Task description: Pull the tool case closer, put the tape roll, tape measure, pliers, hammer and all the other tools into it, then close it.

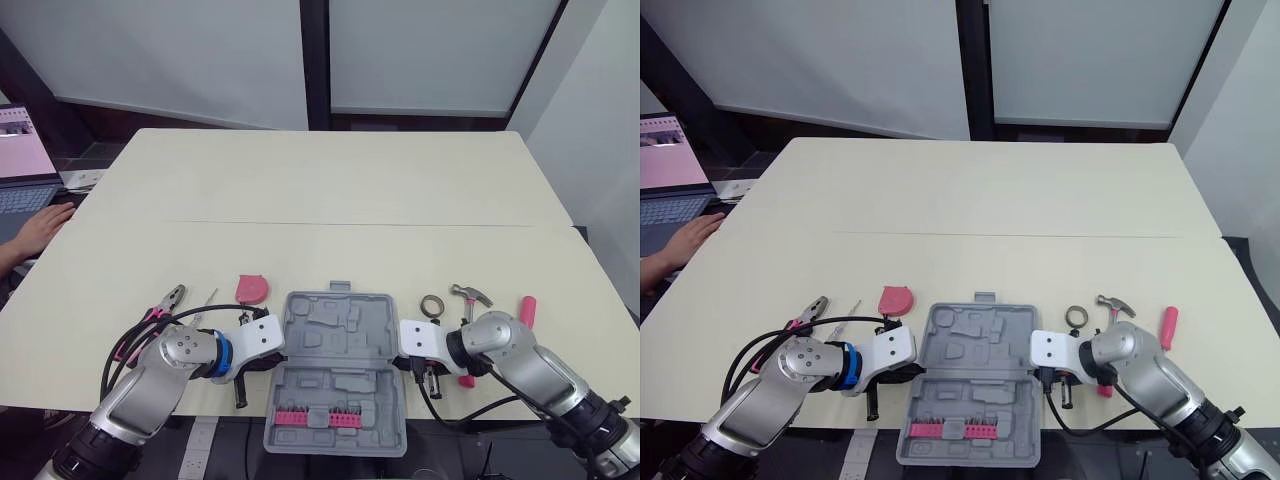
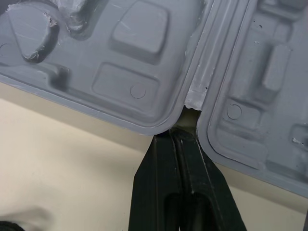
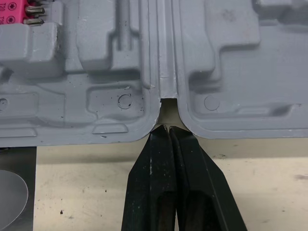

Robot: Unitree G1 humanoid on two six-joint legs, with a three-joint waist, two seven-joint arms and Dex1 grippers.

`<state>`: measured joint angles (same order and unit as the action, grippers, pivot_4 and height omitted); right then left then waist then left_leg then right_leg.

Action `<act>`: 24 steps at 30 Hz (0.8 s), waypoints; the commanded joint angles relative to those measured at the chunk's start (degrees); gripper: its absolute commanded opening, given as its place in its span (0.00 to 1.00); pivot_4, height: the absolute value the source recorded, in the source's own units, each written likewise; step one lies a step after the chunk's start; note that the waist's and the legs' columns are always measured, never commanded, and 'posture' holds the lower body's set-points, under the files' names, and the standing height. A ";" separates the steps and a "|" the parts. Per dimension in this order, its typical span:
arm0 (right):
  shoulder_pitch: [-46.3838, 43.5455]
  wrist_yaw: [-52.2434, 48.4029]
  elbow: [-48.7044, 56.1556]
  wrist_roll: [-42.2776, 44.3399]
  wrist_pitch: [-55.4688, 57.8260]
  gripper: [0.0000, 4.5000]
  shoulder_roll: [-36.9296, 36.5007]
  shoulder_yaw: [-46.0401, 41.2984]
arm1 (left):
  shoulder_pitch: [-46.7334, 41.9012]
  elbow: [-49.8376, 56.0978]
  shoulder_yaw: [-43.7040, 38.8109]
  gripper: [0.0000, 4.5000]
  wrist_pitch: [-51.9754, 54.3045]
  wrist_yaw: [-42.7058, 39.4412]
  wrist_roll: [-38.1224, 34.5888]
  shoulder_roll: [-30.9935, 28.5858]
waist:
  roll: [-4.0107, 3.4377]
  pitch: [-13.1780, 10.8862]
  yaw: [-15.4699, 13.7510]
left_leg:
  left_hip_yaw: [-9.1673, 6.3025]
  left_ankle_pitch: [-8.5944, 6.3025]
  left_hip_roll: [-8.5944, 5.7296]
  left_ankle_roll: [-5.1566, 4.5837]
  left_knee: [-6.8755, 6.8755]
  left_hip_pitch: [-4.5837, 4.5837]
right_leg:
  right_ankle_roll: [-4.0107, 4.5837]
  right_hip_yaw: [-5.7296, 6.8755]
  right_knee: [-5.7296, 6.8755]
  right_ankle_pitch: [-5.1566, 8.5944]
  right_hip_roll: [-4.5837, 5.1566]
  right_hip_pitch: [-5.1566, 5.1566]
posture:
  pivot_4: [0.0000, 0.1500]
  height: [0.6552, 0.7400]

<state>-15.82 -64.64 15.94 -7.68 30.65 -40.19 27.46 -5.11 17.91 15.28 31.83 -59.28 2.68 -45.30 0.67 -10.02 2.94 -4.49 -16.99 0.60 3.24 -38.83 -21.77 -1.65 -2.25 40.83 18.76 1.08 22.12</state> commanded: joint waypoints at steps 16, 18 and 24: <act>3.52 1.79 -0.81 4.65 -7.14 0.01 -7.03 -9.47 | 1.30 -4.19 -11.20 0.00 -6.23 0.37 -9.12 -2.29 | 0.07 -0.04 -0.30 | -0.01 0.00 0.02 0.00 0.00 -0.04 | 0.00 0.01 -0.05 0.00 0.02 0.00 | 1.00 1.00; 4.89 2.10 0.00 8.69 -9.51 0.00 -6.80 -14.39 | 1.79 -5.42 -16.94 0.04 -8.08 -1.10 -13.71 -2.42 | 0.14 -0.08 -0.41 | -0.03 0.00 0.03 0.00 0.00 -0.05 | 0.00 0.03 -0.06 0.00 0.03 0.01 | 1.00 1.00; 4.15 -1.62 -3.02 23.43 -12.31 0.19 -7.92 -31.47 | 1.78 -14.88 -33.51 0.41 -10.41 -8.22 -25.20 -6.02 | 0.19 -0.14 -0.34 | 0.03 0.00 0.09 0.00 0.00 -0.01 | 0.00 0.05 -0.06 0.00 0.08 0.00 | 1.00 1.00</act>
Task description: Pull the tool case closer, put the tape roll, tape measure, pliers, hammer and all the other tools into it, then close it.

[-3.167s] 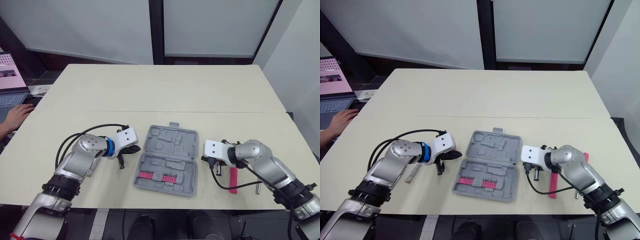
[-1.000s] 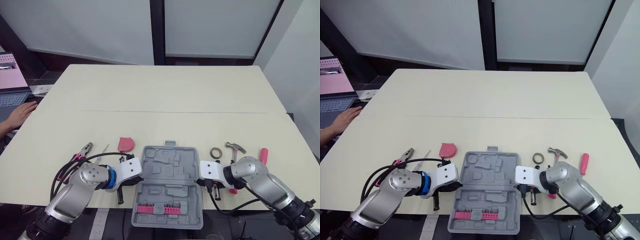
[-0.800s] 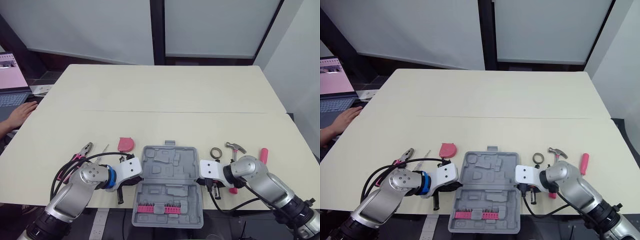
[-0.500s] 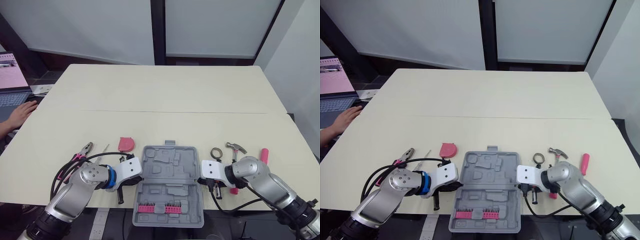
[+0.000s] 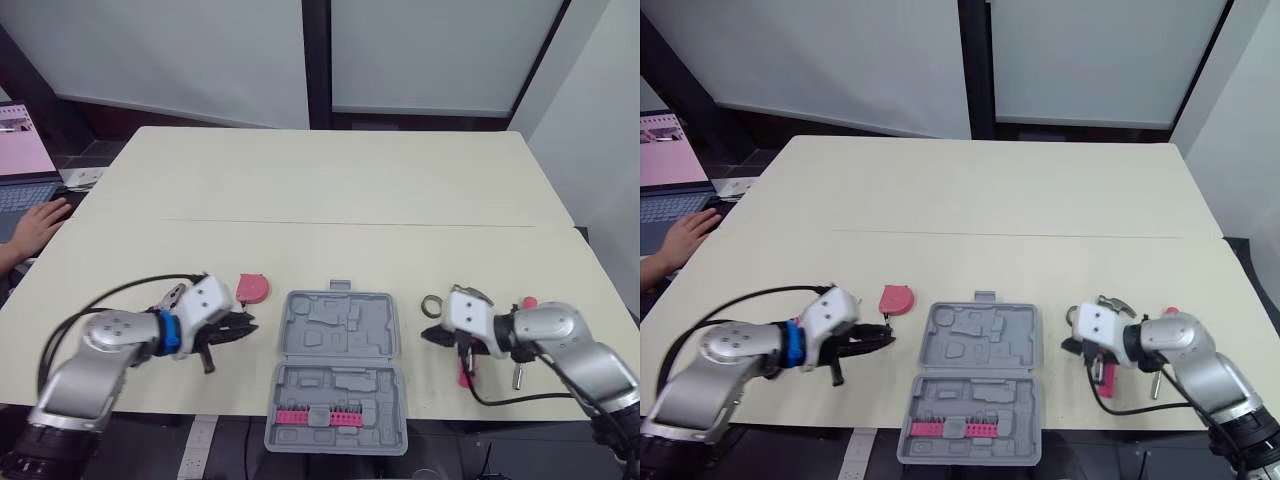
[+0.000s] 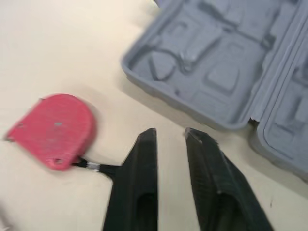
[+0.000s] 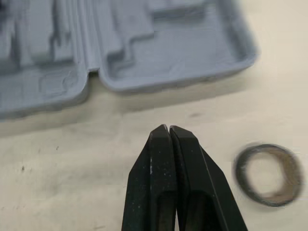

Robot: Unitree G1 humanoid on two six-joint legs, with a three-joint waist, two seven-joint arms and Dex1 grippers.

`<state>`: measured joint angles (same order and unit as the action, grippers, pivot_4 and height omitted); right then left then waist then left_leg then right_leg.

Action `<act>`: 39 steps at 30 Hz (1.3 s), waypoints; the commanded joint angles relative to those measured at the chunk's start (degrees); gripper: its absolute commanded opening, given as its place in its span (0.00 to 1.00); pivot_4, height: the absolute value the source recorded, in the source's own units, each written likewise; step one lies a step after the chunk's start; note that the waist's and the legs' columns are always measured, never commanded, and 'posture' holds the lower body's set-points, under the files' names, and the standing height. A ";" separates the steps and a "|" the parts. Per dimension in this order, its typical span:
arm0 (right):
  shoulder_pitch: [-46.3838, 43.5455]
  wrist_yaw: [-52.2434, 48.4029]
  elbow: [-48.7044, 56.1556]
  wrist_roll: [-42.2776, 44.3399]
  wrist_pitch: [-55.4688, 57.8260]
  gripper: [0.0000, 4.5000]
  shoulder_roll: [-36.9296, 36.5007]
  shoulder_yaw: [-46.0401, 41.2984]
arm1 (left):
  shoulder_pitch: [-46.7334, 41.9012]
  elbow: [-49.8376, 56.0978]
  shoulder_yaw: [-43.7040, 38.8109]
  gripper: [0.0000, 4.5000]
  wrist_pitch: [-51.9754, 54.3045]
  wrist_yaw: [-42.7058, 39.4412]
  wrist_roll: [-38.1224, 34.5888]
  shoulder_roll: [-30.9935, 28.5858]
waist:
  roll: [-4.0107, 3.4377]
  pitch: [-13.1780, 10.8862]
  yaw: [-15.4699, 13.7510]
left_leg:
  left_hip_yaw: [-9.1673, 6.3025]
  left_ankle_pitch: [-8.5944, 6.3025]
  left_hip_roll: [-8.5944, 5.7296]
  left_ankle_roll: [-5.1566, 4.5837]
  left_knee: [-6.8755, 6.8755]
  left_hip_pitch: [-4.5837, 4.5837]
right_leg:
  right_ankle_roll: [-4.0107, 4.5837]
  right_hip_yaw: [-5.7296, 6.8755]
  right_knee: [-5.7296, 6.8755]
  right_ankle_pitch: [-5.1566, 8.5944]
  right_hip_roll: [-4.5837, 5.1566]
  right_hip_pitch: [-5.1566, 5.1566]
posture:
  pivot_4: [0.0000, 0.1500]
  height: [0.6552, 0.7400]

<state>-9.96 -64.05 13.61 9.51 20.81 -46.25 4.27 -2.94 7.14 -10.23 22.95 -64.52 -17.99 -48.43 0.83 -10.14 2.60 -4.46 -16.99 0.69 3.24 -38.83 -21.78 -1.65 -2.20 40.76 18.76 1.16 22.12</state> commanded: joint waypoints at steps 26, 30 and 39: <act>-6.16 -2.91 -40.21 6.23 -19.22 0.99 -14.42 -22.98 | -9.90 -47.09 -20.32 1.00 -12.43 -5.18 -4.21 -16.83 | 0.10 -0.19 0.90 | 0.45 -0.02 0.10 -0.04 0.11 0.13 | 0.00 -0.08 0.13 0.00 -0.02 0.15 | 1.00 1.00; -5.60 -1.36 -24.55 6.95 -11.75 0.99 -12.31 -18.57 | -10.40 -27.04 -17.95 1.00 -4.47 -4.20 -9.16 -13.47 | 0.10 -0.18 0.60 | 0.23 -0.01 0.12 -0.02 0.03 0.04 | 0.00 -0.09 0.15 0.00 0.01 0.12 | 1.00 1.00; -6.26 -0.99 -8.87 3.70 -5.81 0.99 -9.01 -5.89 | -14.32 11.73 -1.71 1.00 6.48 -1.76 -18.44 -5.36 | 0.12 -0.19 -0.01 | 0.10 -0.02 0.00 -0.01 0.01 -0.10 | -0.01 -0.15 0.07 -0.01 0.02 0.12 | 1.00 1.00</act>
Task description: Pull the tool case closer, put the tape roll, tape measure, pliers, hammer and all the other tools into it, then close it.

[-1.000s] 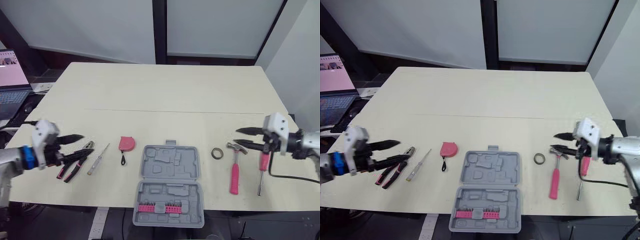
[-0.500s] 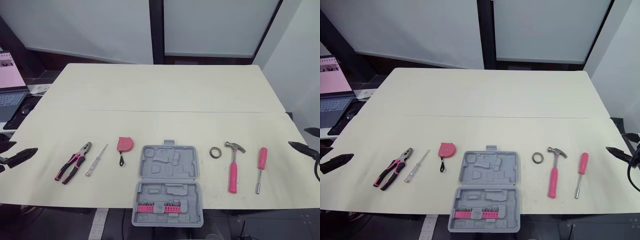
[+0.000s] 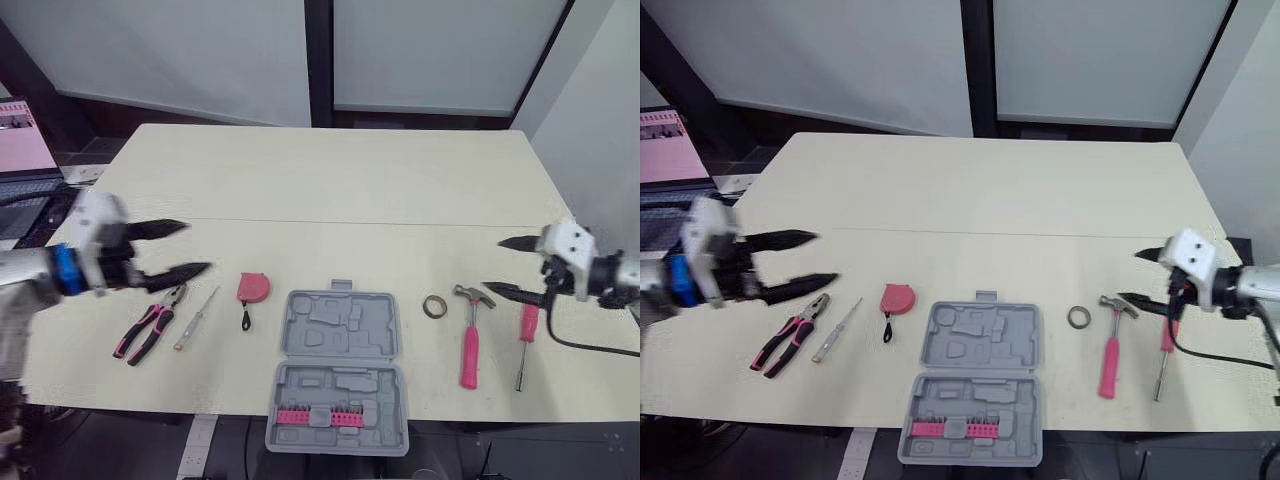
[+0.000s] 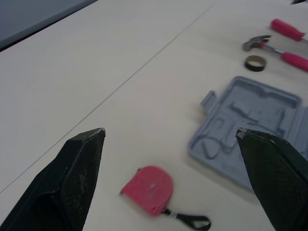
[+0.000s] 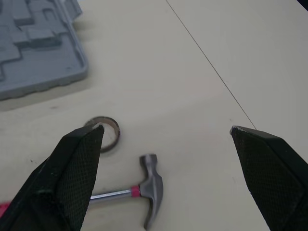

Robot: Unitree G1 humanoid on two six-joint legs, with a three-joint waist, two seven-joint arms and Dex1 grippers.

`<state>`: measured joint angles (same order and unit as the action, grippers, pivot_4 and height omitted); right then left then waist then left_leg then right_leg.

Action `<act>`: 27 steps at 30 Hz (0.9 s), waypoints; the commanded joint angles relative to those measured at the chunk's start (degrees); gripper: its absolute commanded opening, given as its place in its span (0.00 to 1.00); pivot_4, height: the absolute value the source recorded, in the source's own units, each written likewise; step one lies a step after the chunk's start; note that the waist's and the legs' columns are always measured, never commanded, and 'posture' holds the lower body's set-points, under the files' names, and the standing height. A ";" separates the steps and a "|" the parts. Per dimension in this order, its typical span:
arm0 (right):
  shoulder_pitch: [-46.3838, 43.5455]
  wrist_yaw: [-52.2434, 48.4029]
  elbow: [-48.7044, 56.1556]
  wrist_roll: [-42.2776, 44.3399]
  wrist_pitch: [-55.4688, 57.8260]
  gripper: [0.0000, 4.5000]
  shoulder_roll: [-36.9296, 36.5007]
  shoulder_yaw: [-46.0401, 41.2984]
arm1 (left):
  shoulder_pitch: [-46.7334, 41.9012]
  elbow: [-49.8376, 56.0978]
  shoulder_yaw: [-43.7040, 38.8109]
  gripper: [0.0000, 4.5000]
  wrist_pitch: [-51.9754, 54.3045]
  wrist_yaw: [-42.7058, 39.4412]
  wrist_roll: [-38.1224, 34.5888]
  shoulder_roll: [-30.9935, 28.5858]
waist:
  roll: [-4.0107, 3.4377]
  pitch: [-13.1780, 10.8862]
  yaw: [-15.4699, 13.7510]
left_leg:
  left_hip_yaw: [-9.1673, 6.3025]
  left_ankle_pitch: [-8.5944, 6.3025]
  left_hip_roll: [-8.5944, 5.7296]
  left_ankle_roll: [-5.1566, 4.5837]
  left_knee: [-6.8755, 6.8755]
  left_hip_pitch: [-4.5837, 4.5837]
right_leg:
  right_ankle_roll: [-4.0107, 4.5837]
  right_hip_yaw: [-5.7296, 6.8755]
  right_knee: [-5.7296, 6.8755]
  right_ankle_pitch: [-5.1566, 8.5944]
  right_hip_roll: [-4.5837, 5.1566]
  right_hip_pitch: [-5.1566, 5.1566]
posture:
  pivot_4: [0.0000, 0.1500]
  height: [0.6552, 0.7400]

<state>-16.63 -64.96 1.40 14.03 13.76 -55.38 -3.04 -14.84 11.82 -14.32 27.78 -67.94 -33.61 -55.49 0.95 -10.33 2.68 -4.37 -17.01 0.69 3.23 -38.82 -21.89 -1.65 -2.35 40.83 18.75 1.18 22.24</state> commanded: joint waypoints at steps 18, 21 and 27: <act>3.57 8.38 1.67 -11.33 -0.94 0.50 8.65 11.39 | -9.24 11.39 23.40 1.00 -8.41 4.36 7.11 18.07 | 0.04 0.00 -0.45 | 0.00 0.01 -0.04 0.00 -0.08 0.06 | 0.00 -0.02 -0.01 0.00 -0.13 -0.08 | 1.00 1.00; 3.72 9.30 -0.10 -13.25 -2.04 0.43 9.72 12.97 | -8.98 11.52 23.49 1.00 -8.46 4.38 7.14 18.19 | 0.04 0.00 -0.47 | 0.00 0.01 -0.03 0.00 -0.08 0.06 | 0.00 -0.02 -0.01 0.00 -0.12 -0.08 | 1.00 1.00; 3.53 11.06 -3.69 -14.70 -3.80 0.43 12.61 14.14 | -8.11 12.19 24.29 1.00 -8.57 5.08 7.89 19.21 | 0.04 0.00 -0.51 | -0.01 0.01 -0.04 0.00 -0.08 0.07 | 0.00 -0.01 -0.02 0.00 -0.13 -0.09 | 1.00 1.00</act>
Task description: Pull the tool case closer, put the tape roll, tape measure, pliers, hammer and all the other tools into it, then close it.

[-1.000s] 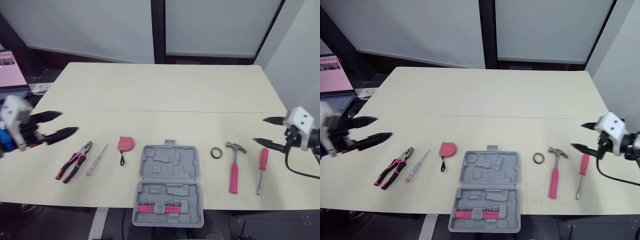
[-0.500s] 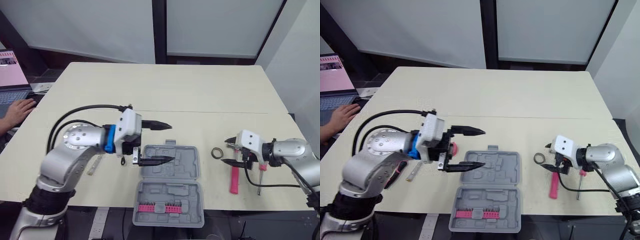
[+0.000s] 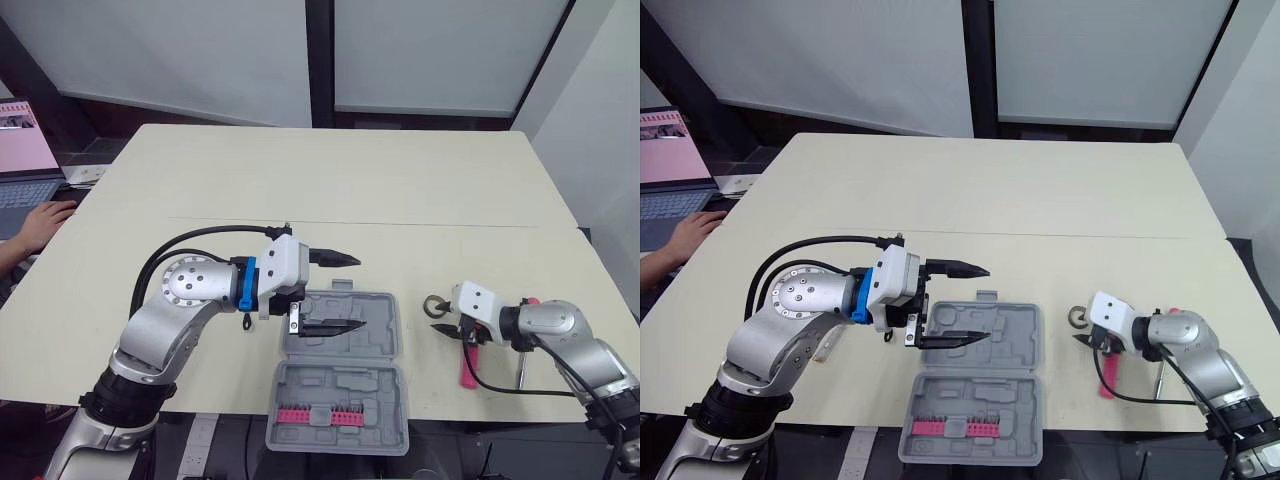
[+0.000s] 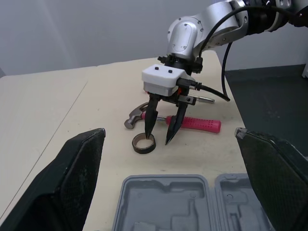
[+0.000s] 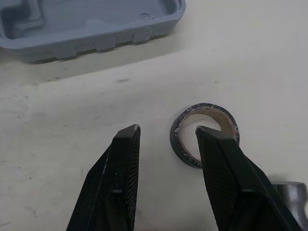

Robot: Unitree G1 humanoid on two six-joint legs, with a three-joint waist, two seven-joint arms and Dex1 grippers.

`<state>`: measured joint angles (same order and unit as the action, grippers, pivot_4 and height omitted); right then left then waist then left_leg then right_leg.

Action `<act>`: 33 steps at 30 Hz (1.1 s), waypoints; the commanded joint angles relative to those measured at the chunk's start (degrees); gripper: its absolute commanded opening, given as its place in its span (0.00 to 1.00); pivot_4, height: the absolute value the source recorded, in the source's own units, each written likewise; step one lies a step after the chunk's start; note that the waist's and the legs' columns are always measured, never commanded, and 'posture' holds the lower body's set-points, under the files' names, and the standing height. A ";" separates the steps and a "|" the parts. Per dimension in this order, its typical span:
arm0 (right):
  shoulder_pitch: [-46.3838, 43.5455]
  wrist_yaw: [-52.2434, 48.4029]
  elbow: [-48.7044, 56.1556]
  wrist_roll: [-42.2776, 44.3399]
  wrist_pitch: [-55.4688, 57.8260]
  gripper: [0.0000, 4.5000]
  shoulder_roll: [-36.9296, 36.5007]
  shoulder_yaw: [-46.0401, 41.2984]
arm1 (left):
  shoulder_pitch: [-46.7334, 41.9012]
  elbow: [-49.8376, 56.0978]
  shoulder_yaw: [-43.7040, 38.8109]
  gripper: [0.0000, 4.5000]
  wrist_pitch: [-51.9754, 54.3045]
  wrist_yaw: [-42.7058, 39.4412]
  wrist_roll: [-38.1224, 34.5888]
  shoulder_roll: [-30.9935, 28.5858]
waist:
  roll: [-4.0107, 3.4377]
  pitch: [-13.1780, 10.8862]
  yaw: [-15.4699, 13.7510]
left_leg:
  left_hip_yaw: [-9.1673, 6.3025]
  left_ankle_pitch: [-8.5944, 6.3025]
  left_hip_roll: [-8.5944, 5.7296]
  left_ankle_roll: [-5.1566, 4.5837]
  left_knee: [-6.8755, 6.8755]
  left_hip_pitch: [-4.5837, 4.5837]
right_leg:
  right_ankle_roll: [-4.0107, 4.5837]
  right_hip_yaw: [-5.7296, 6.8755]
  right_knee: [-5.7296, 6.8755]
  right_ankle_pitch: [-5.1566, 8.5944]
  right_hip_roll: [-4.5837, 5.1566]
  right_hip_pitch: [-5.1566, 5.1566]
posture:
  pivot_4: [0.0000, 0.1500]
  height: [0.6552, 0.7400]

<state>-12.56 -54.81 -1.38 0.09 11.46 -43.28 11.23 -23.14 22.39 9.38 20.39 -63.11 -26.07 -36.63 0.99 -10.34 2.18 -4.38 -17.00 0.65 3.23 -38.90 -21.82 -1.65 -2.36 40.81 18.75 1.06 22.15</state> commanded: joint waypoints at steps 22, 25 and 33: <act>-4.50 -3.13 -1.67 -0.81 -2.71 0.00 0.69 0.77 | 2.65 3.54 -1.72 1.00 0.77 2.84 -0.45 0.01 | -0.01 0.00 -0.06 | 0.00 0.00 0.00 0.00 0.00 0.02 | 0.00 0.00 0.00 0.00 0.00 -0.01 | 1.00 1.00; -6.57 -6.31 4.63 0.33 4.43 0.00 0.34 2.38 | 5.24 4.63 -4.81 1.00 2.97 4.55 -2.61 -0.83 | -0.01 0.00 0.07 | -0.01 0.00 0.03 0.00 0.00 0.02 | 0.00 0.00 0.00 0.00 0.00 0.00 | 1.00 1.00; -18.99 -5.87 7.93 -0.63 16.40 0.00 10.75 10.43 | 19.31 9.50 -19.36 1.00 10.21 9.28 -9.06 -6.29 | 0.00 0.00 0.99 | -0.19 0.00 0.13 0.01 0.05 0.04 | 0.01 0.02 0.01 0.00 0.07 0.02 | 1.00 1.00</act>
<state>-30.16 -61.05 5.97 -0.82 26.63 -33.68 20.69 -5.03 29.17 -6.21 29.92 -54.85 -33.46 -41.93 0.98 -10.34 3.17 -4.58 -17.00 0.77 3.24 -38.86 -21.78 -1.64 -2.33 40.81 18.75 1.14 22.17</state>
